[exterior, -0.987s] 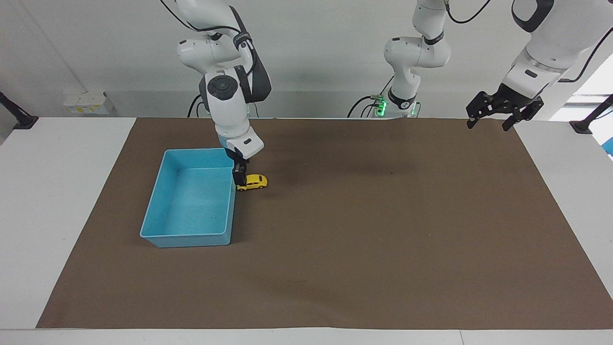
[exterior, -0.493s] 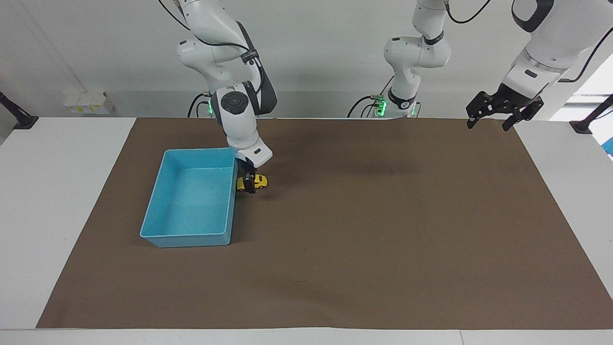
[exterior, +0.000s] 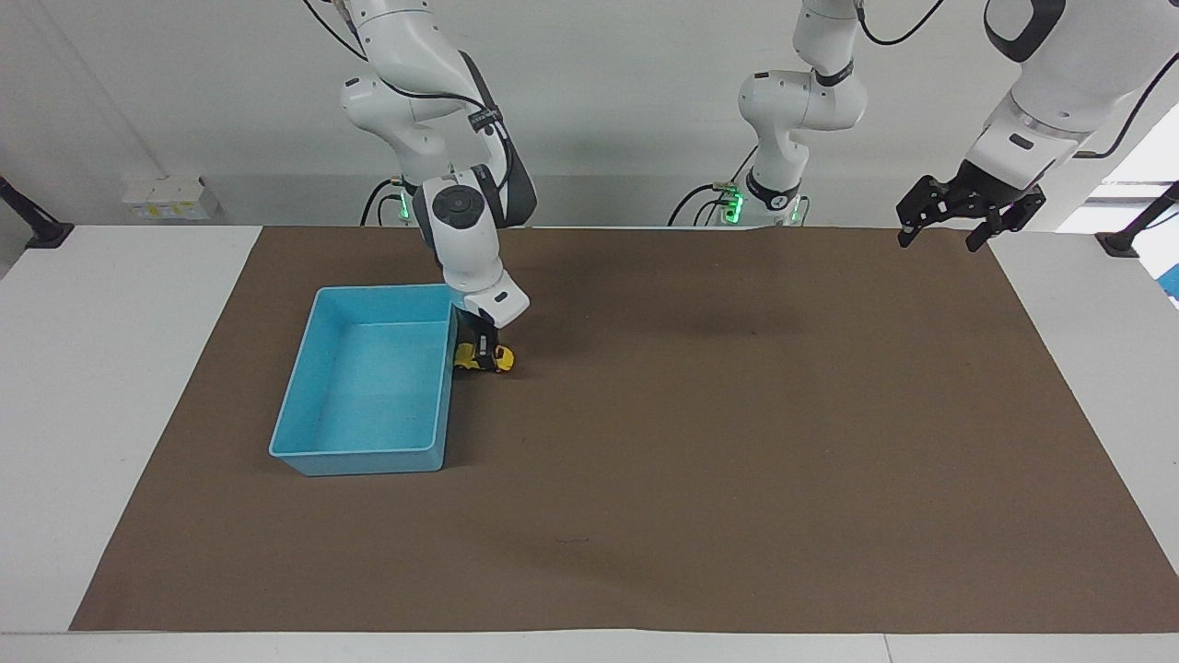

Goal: Wind up and store yellow beetle car
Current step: 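Grasp the yellow car with the right gripper and lift it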

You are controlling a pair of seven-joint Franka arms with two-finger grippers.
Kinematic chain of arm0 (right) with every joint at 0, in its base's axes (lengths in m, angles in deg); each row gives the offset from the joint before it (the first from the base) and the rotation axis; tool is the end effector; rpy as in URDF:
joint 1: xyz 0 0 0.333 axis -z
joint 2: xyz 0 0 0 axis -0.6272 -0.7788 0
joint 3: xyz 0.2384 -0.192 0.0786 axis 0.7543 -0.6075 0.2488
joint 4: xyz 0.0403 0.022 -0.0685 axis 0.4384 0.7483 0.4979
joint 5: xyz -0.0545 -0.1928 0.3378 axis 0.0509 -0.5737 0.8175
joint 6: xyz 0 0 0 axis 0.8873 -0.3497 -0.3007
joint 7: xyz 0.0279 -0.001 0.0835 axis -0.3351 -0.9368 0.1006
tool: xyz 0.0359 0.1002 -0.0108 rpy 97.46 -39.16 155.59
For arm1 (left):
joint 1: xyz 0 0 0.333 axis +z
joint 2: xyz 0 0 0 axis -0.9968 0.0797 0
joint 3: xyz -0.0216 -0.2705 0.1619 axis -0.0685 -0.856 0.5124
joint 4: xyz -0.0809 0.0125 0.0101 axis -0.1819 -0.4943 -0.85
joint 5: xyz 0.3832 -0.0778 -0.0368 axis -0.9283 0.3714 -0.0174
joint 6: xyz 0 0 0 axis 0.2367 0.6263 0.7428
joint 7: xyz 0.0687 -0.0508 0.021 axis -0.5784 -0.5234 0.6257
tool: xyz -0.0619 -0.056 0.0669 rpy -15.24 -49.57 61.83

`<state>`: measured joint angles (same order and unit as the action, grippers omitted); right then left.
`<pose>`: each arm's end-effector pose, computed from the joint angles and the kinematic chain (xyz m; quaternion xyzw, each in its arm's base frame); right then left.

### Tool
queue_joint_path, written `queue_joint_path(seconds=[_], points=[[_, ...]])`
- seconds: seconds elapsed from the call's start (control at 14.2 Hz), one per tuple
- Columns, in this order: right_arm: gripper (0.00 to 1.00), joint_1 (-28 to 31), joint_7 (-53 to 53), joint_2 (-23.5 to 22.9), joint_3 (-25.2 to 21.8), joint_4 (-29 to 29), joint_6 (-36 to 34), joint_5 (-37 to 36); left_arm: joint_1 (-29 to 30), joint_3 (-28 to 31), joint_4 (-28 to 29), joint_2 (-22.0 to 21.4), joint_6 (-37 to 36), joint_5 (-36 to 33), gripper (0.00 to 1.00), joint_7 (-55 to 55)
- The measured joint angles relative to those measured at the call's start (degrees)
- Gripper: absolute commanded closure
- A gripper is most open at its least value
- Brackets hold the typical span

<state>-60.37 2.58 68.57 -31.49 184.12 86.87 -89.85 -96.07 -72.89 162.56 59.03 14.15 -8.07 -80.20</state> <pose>0.4987 0.1911 0.3071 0.6907 0.7228 0.0167 0.0156 0.5440 -0.0204 0.6360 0.9979 -0.0563 -0.0248 0.0199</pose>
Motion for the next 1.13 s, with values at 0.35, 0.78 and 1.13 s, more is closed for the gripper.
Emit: queue_joint_path(seconds=[0.35, 0.78, 1.13], points=[[1.00, -0.61, -0.46, -0.04, -0.01, -0.68, -0.30, 0.00, 0.00, 0.00, 0.00, 0.00, 0.00, 0.00, 0.00, 0.00], [1.00, -1.91, -2.74, 1.13, -0.08, -18.13, -20.14, 0.00, 0.00, 0.00, 0.00, 0.00, -0.01, 0.00, 0.00, 0.00], [1.00, 1.94, 1.31, 3.81, -1.14, -23.93, -31.63, -1.08, 0.00, 0.00, 0.00, 0.00, -0.01, 0.00, 0.00, 0.00]])
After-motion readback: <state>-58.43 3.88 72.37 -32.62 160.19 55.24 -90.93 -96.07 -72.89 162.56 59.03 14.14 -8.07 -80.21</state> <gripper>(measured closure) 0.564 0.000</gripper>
